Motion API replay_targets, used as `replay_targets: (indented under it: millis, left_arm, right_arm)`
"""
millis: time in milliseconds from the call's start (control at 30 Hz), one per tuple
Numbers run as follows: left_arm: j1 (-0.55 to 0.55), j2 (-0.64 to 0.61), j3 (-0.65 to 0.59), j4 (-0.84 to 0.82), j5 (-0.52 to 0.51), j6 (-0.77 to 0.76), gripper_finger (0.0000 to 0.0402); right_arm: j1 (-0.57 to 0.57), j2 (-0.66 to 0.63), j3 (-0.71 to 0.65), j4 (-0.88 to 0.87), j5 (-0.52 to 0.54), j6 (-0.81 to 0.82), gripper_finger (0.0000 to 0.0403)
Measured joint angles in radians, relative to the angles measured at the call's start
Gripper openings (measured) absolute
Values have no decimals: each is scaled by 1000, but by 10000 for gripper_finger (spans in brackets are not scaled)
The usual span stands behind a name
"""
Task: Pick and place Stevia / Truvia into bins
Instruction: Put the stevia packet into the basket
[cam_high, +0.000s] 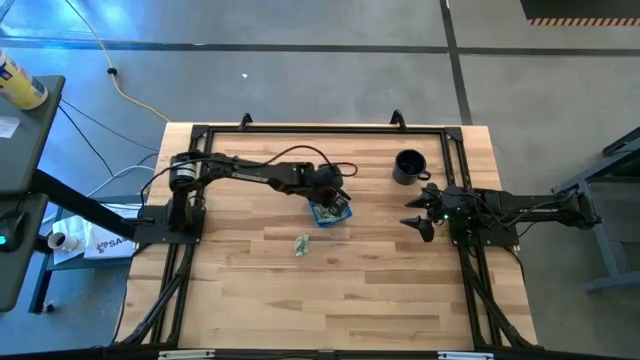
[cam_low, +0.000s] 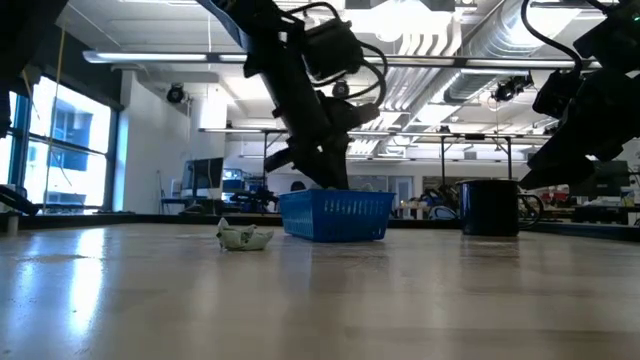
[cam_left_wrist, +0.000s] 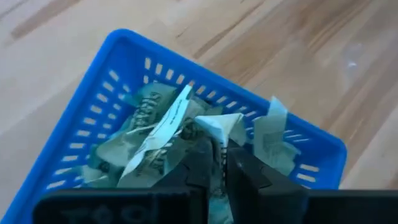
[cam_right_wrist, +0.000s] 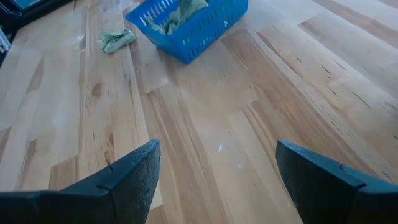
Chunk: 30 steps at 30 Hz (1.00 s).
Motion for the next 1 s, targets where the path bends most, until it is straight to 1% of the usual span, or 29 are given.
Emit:
replay_targets:
  millis: [67,233,367,533,633,733,833,900,1000]
  left_arm:
    - [0,3,19,-39,2,0,78]
    - [0,1,37,-48,-23,0,73]
    - [-3,1,122,-114,4,-2,79]
    - [-24,1,255,-346,9,-1,111]
    - [-51,1,324,-561,54,-1,134]
    - [-115,-2,343,-711,55,-13,151]
    - [-202,0,342,-798,58,-104,159]
    - [-254,-2,331,-798,77,-205,160]
    - [-303,0,292,-779,80,-398,161]
  right_arm:
    - [0,-1,0,-4,-1,0,307]
    - [0,-1,0,-3,-1,0,307]
    - [0,-1,0,-4,-1,0,307]
    - [0,-1,0,-4,-1,0,307]
    - [0,-1,0,-4,-1,0,307]
    - [0,-1,0,-4,-1,0,307]
    - [0,-1,0,-3,-1,0,307]
    - [0,-1,0,-4,-1,0,307]
    - [0,-1,0,-4,-1,0,307]
